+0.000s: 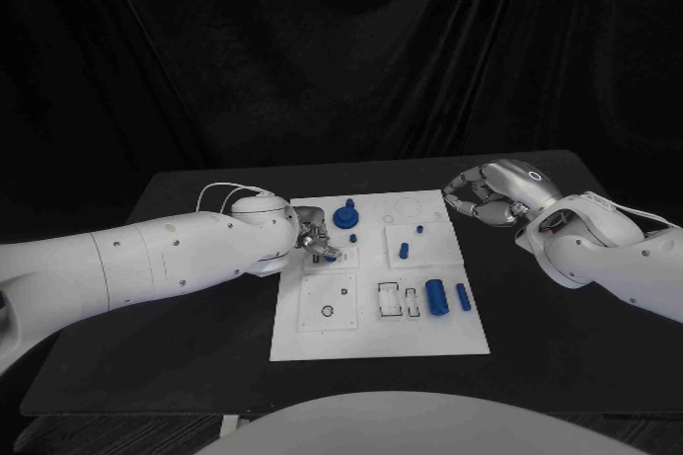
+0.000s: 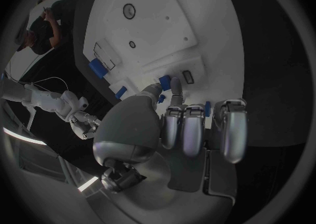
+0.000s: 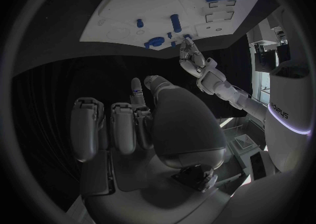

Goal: Assemble the parts on the task board

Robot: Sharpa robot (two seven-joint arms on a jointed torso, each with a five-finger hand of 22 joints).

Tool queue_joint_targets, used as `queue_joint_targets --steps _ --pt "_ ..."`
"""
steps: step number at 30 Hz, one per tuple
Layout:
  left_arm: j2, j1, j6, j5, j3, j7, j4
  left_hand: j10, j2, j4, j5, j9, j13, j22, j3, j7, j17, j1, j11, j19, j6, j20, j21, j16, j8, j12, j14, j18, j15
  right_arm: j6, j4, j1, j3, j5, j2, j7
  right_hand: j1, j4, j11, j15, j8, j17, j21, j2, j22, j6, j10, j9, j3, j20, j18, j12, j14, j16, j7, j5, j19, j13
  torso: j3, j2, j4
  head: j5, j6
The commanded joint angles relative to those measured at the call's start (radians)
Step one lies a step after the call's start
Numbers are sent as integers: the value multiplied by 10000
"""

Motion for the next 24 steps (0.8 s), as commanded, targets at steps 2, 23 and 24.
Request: queue_joint_targets --steps 2,23,24 --pt "-10 -5 -220 2 8 226 42 1021 -22 -9 -17 -19 2634 2300 106 -19 2635 141 -80 442 49 -81 33 26 -50 -43 1045 34 -52 21 -2 -25 7 -19 0 -162 65 -2 83 72 -29 1116 -35 -8 2161 20 1030 16 66 92 115 36 771 -61 28 68 451 2635 -2 -3 -5 16 0" --pt "-122 327 28 811 12 364 86 1021 -269 -328 -175 -98 2634 2262 675 -1 2635 427 -72 367 -38 -93 -84 26 -179 -43 1045 62 -52 17 -20 -26 7 -19 1 -158 76 -12 90 76 -25 1076 -62 -4 2152 31 1030 19 78 95 121 36 762 -82 29 75 440 2635 2 -14 -8 -12 0" --pt "-109 337 75 864 12 366 64 1021 -284 -339 -192 -108 2634 2255 700 6 2635 433 -66 355 -51 -91 -102 26 -194 -43 1045 66 -48 17 -20 -26 7 -19 1 -159 76 -12 90 76 -25 1076 -62 -4 2152 31 1030 19 78 95 121 36 762 -82 29 75 440 2635 3 -14 -7 -12 0"
